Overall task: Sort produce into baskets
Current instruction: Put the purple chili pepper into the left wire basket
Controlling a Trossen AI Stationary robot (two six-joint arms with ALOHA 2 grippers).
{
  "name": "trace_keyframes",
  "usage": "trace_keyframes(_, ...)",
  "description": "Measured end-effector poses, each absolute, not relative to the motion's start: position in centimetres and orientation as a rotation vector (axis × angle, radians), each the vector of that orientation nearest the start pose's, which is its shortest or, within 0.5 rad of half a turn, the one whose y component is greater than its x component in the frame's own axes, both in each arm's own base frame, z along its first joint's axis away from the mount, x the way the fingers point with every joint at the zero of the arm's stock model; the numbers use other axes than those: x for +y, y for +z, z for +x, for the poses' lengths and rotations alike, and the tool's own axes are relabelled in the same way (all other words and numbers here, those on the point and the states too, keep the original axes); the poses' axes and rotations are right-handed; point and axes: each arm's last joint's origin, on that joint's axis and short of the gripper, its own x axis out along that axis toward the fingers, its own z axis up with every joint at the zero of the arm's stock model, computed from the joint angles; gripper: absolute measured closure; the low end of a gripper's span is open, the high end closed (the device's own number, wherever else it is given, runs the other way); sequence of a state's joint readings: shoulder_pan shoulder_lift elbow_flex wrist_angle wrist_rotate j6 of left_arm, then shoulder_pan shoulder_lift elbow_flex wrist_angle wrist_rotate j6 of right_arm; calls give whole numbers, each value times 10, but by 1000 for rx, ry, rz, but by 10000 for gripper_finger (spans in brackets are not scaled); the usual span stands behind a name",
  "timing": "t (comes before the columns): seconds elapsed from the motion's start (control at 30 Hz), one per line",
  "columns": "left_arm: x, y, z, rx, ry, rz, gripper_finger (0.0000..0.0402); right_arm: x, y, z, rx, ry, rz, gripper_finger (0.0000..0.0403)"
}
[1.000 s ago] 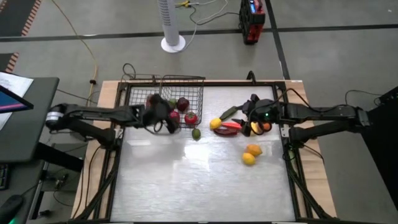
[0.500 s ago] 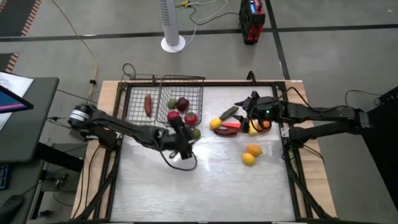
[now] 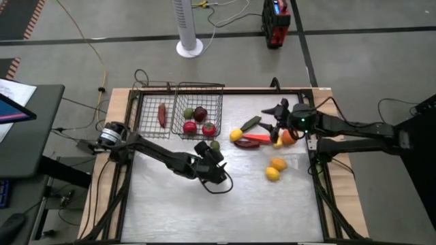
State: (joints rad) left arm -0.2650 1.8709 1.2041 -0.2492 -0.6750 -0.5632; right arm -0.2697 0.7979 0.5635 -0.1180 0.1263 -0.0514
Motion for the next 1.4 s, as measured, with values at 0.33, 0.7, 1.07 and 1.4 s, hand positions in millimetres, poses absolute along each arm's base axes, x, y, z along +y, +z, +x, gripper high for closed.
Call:
trace_keyframes(0.33, -76, 185, 378, 690, 510, -30, 121, -43, 208, 192, 688, -283, 67, 112)
trace_keyframes(0.7, -76, 185, 377, 717, 498, 49, 121, -32, 157, 233, 832, -219, 1, 112)
trace_keyframes(1.07, -77, 184, 376, 739, 485, 101, 121, -28, 128, 239, 970, -251, -97, 141)
trace_keyframes(1.4, -76, 185, 376, 746, 478, 142, 121, -16, 141, 237, 918, -280, -169, 224)
